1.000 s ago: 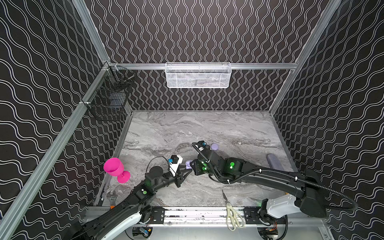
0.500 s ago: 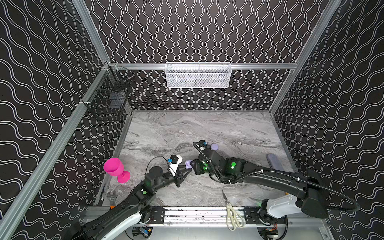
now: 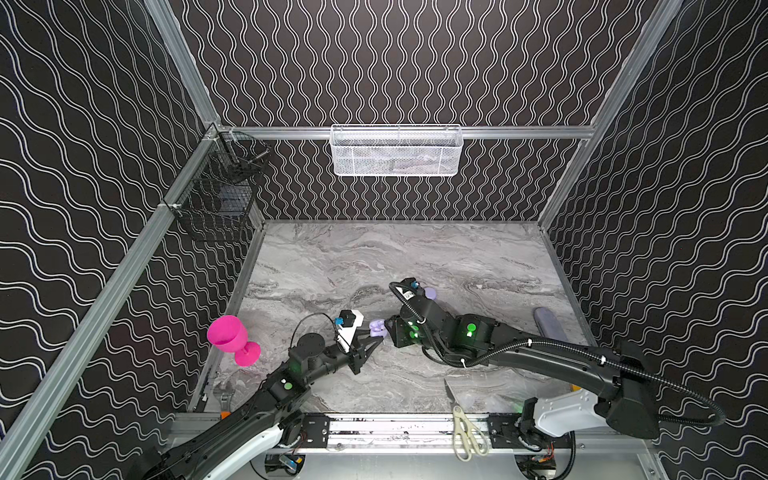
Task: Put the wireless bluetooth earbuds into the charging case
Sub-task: 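Open the right gripper to release the earbud into the case, then move the right gripper over the second lavender earbud on the table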
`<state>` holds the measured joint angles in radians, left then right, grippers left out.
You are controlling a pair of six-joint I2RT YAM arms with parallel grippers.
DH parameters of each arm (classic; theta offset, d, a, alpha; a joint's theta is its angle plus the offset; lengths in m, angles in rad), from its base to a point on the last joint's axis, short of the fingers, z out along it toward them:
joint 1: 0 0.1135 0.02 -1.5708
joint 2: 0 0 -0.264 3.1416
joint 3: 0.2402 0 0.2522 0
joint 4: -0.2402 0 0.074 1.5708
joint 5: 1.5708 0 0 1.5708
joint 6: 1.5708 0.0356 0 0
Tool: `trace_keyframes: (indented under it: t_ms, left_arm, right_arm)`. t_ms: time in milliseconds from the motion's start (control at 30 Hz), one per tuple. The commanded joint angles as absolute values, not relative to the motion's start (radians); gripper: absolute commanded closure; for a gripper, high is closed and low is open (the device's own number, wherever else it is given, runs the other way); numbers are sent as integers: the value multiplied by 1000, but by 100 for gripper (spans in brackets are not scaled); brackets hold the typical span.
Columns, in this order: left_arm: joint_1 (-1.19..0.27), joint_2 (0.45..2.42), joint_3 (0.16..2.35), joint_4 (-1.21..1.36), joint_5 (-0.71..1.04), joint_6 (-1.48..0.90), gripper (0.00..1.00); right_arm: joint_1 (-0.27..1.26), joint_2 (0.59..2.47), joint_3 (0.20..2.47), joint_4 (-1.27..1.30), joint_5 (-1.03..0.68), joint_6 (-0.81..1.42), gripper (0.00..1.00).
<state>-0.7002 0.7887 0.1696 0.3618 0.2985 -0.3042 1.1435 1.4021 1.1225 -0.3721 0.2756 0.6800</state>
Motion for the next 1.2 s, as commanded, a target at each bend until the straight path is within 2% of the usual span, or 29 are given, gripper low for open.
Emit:
trace_keyframes:
  t_ms: [0, 767, 1167]
  left_arm:
    - [-698, 789, 169, 377, 284, -288, 78]
    - [-679, 697, 155, 305, 224, -302, 79]
    - [-632, 655, 147, 271, 230, -323, 80]
  right_arm:
    - [1138, 1393, 1130, -395, 298, 672, 63]
    - [1027, 1384, 1065, -399, 211, 681, 62]
    - [983, 1453, 1014, -338, 117, 685, 61]
